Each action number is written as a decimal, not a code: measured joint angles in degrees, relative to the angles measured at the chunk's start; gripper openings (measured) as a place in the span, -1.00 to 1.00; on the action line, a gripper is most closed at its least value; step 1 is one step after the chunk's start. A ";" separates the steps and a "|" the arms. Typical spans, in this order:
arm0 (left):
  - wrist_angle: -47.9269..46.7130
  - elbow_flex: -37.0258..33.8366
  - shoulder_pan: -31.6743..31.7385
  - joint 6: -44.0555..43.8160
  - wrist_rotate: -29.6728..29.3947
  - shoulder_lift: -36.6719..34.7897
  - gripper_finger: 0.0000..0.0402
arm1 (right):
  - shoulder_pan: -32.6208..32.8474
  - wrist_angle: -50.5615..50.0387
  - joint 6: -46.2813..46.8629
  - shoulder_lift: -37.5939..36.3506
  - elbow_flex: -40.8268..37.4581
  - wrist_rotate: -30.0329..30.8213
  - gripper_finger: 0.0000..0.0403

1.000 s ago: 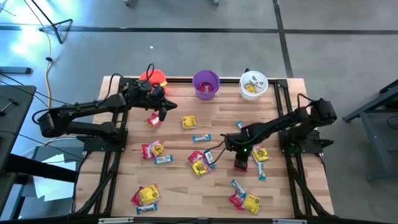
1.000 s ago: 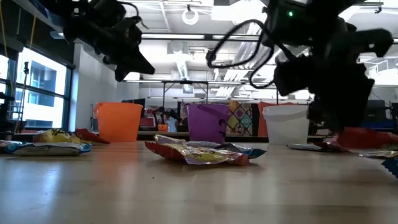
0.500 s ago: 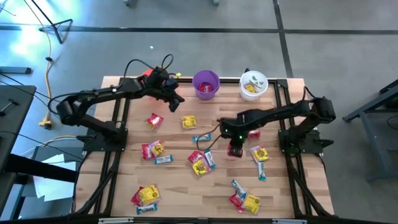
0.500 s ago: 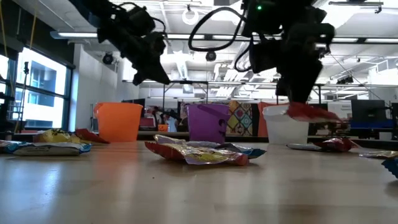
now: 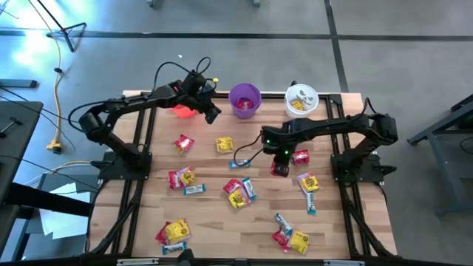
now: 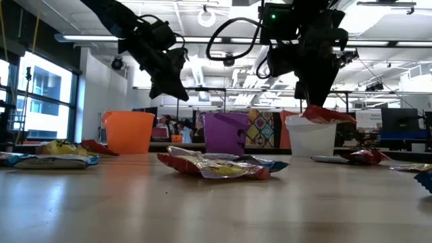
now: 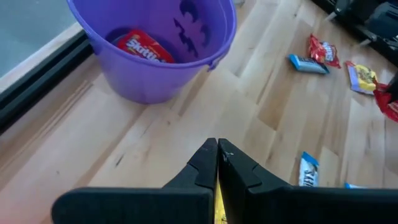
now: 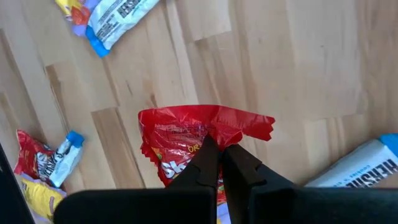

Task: Sort candy
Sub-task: Put the red candy into the purple bucket, then put the yellow candy into the white bucket

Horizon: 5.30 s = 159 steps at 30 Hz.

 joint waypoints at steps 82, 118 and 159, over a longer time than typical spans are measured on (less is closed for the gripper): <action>4.85 0.00 -6.67 1.47 -5.87 -0.52 -1.00 | -30.72 43.01 3.08 13.12 14.87 11.74 -1.00; 4.82 0.00 -8.01 0.97 -6.31 -0.50 -1.00 | -31.11 42.63 -0.81 24.00 18.60 7.90 -0.95; 4.87 0.00 -13.36 2.06 -7.20 -0.74 -1.00 | -18.53 39.64 11.58 -10.20 -9.33 19.44 -1.00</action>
